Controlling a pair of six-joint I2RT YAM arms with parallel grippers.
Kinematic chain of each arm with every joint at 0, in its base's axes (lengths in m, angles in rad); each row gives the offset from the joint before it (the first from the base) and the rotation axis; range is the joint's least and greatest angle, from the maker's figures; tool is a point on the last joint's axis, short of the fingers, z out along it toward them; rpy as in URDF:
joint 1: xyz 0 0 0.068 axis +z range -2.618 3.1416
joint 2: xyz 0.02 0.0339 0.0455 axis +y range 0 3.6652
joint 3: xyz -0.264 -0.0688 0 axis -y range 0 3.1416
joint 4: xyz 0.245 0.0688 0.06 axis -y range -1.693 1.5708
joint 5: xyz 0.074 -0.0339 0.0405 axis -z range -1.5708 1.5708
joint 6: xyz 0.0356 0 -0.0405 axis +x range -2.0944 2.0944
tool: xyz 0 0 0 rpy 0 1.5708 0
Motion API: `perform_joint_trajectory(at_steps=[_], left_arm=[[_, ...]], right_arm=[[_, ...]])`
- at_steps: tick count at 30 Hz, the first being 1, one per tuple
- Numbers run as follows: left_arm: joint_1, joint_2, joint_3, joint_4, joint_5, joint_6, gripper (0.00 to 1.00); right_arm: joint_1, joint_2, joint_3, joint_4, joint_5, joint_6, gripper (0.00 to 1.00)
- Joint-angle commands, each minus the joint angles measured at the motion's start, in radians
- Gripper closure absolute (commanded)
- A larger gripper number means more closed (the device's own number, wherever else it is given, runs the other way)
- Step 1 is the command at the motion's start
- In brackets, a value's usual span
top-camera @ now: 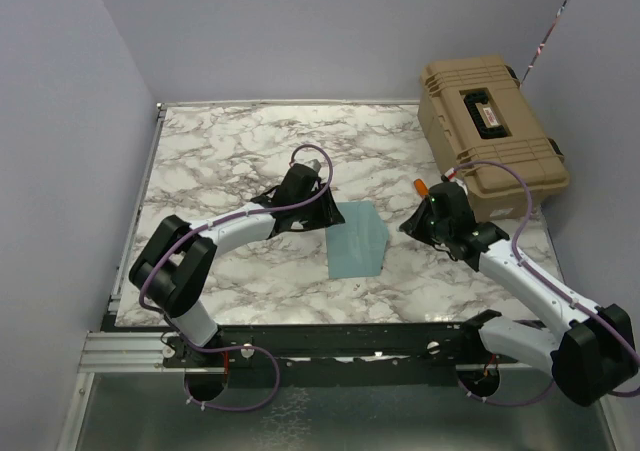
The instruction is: Place the letter into the envelope and seal it
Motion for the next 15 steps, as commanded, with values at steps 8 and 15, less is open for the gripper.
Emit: perform_joint_trajectory(at_steps=[8, 15], left_arm=[[0.013, -0.151, -0.108, -0.091, -0.118, 0.025, 0.26], [0.013, -0.167, -0.12, -0.089, -0.118, 0.017, 0.12]], right_arm=[[-0.057, -0.159, -0.291, 0.255, -0.048, 0.327, 0.98], [-0.092, -0.181, -0.408, 0.489, -0.05, 0.381, 0.9]])
